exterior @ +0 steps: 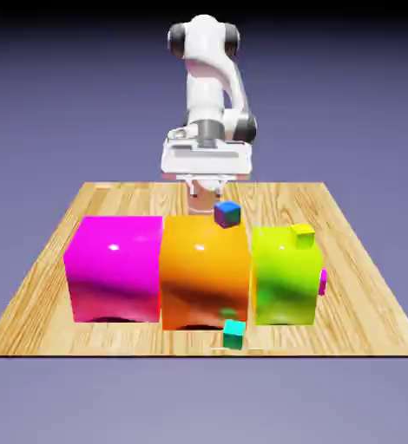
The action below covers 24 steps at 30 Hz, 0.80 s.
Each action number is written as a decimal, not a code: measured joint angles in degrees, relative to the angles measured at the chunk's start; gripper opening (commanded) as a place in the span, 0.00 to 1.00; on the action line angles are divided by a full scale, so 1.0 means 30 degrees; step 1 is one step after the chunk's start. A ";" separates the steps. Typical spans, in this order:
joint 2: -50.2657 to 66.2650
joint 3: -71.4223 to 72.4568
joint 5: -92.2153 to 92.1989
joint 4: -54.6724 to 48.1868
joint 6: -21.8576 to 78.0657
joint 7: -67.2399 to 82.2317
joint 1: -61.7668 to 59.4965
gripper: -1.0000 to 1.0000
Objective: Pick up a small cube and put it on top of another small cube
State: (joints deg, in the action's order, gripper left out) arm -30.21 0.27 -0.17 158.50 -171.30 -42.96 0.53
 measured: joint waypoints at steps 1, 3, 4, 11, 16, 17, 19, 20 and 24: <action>0.0677 0.0076 -0.0048 -0.0692 0.0749 -0.0140 -0.0044 0.50; 0.2031 0.0227 -0.0144 -0.2076 0.2246 -0.0420 -0.0133 0.50; 0.2708 0.0303 -0.0192 -0.2769 0.2995 -0.0561 -0.0177 0.50; 0.7447 0.0833 -0.0529 -0.7614 0.8236 -0.1542 -0.0487 0.50; 1.0832 0.1212 -0.0769 -1.1075 1.1980 -0.2242 -0.0705 0.50; 1.1509 0.1288 -0.0817 -1.1767 1.2729 -0.2382 -0.0745 0.50; 1.2863 0.1439 -0.0913 -1.3151 1.4226 -0.2663 -0.0839 0.50; 1.3540 0.1515 -0.0961 -1.3843 1.4975 -0.2803 -0.0884 0.50; 1.6248 0.1818 -0.1154 -1.6612 1.7970 -0.3363 -0.1061 0.50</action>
State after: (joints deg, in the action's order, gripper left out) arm 18.54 5.73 -3.63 108.66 -117.39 -53.05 -2.65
